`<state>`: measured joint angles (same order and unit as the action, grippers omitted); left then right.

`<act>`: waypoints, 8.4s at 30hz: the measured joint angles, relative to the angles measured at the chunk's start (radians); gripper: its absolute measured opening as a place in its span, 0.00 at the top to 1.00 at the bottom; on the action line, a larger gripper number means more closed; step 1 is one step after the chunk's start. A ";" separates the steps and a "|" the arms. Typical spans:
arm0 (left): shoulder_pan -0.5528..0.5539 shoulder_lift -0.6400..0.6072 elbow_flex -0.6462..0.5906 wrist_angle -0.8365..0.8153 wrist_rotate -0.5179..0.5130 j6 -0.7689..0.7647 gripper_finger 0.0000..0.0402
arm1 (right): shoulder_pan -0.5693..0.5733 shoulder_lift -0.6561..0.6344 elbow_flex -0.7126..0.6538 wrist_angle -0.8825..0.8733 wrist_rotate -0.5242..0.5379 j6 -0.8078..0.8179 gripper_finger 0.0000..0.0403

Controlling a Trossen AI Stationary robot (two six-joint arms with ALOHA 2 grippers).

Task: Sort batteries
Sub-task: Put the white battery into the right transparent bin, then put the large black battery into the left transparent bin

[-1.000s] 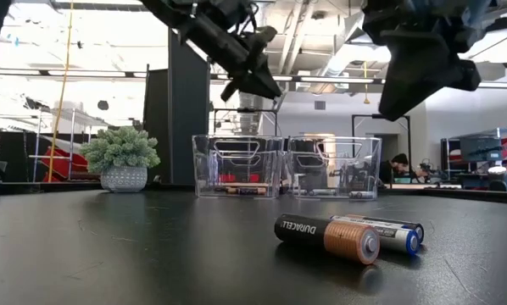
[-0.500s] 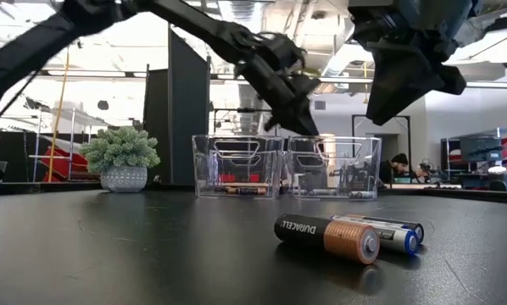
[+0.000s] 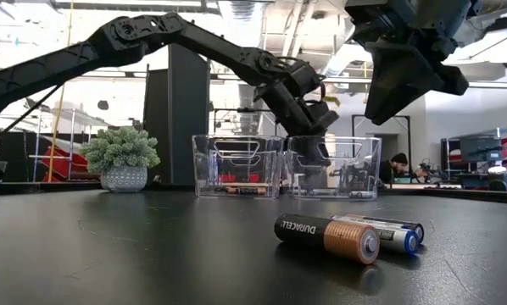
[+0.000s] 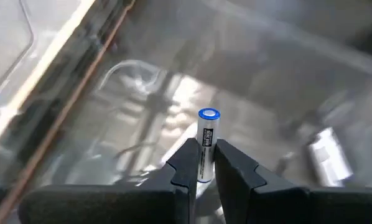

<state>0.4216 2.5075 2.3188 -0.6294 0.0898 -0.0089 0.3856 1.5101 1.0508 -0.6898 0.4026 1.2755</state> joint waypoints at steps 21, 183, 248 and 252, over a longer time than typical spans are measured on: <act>-0.043 0.001 -0.003 -0.174 -0.252 0.398 0.90 | 0.001 0.000 0.000 0.009 0.000 0.008 0.80; -1.180 -0.753 -1.427 -0.058 0.623 -1.829 0.65 | 0.073 0.000 0.000 0.042 0.000 -0.394 0.80; -1.131 -0.755 -1.540 0.149 0.604 -1.808 0.92 | 0.072 0.000 0.000 0.049 0.000 -0.394 0.80; -1.082 -0.754 -1.512 0.084 0.575 -1.737 0.92 | 0.072 0.000 0.000 0.049 0.000 -0.394 0.80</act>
<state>-0.6599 1.7531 0.8072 -0.5456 0.6648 -1.7455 0.4580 1.5101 1.0508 -0.6411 0.4026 0.8810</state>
